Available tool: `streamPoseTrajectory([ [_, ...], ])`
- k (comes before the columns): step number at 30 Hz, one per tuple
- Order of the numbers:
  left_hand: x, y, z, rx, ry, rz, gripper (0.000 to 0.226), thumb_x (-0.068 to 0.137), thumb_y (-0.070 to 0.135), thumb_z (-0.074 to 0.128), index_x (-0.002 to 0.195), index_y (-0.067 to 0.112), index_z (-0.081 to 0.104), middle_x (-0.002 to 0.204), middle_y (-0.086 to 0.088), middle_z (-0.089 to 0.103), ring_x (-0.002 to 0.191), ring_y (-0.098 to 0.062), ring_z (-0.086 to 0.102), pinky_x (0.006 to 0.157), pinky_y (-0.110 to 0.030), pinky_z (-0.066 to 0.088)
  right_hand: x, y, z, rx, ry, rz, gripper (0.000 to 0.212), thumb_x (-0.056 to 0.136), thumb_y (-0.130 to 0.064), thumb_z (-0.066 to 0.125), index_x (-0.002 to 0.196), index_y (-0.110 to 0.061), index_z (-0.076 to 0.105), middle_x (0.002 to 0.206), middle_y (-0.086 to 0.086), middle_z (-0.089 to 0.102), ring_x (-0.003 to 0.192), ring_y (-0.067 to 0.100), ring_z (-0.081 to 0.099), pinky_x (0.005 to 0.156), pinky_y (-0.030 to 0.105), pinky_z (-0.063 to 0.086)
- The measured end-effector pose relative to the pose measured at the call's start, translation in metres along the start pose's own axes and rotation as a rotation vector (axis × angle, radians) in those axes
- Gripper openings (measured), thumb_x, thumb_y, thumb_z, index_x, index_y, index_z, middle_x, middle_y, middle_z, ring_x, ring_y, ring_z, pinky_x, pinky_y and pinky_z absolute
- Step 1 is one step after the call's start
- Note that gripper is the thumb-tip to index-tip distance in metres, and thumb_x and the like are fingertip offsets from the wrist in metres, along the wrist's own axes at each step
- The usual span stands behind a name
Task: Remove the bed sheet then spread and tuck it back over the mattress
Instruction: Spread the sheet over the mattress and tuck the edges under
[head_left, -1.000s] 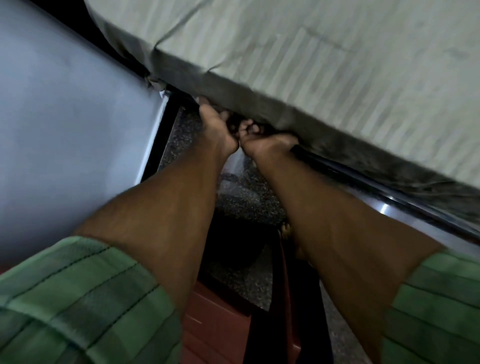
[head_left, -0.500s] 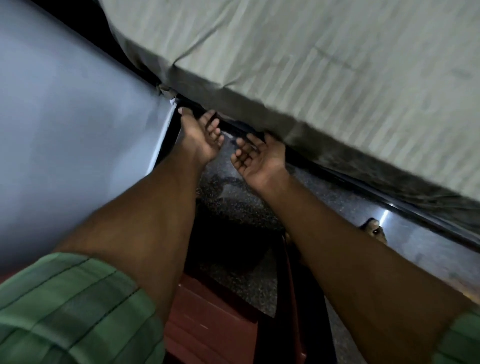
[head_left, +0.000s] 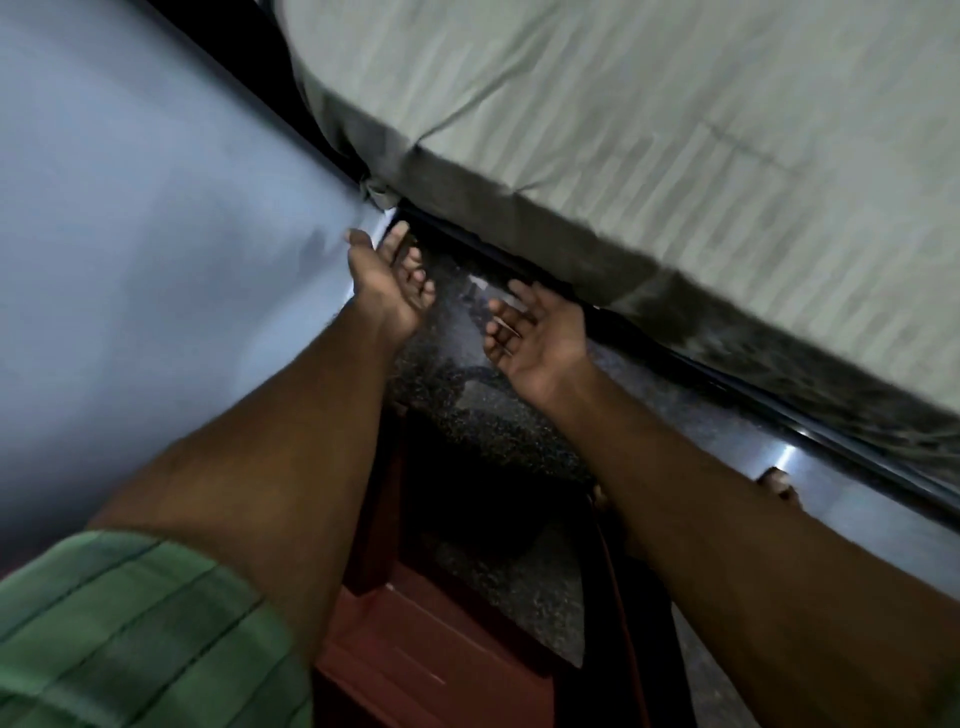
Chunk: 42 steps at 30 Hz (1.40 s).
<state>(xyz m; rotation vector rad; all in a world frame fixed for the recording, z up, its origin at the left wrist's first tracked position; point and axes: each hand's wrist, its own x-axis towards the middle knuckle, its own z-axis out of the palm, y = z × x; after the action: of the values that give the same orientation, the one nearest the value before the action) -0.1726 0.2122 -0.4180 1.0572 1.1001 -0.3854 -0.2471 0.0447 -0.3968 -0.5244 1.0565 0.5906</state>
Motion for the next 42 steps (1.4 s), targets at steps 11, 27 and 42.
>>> streamPoseTrajectory([
  [11,0.014,0.051,0.032,-0.014,0.065,0.173,0.070,0.105,0.056,0.009,0.140,0.019,0.057,0.137,-0.002,0.061,0.122,-0.015,0.058,0.091,-0.027,0.039,0.021,0.002,0.022,-0.014,-0.030,-0.023,0.033,0.104,-0.040,0.043,0.117,-0.015,0.061,0.092,0.009,0.067,0.066,0.022,0.056,0.063,0.029,0.044],
  [27,0.025,0.068,0.045,0.266,0.127,-0.015,0.076,0.101,0.070,0.010,0.145,0.026,0.053,0.138,0.009,0.059,0.123,-0.009,0.055,0.102,-0.027,0.046,0.030,-0.009,0.002,0.024,-0.026,0.013,0.028,0.103,-0.034,0.046,0.117,-0.017,0.064,0.089,0.007,0.068,0.069,0.023,0.055,0.065,0.029,0.045],
  [42,0.053,0.043,0.019,0.451,0.187,0.116,0.091,0.080,0.089,0.042,0.141,0.023,0.055,0.127,0.000,0.065,0.115,-0.018,0.060,0.104,-0.037,0.047,0.011,-0.009,0.024,-0.378,-0.007,-0.116,0.019,0.107,-0.024,0.046,0.122,-0.020,0.058,0.089,0.001,0.065,0.059,0.015,0.055,0.050,0.022,0.043],
])
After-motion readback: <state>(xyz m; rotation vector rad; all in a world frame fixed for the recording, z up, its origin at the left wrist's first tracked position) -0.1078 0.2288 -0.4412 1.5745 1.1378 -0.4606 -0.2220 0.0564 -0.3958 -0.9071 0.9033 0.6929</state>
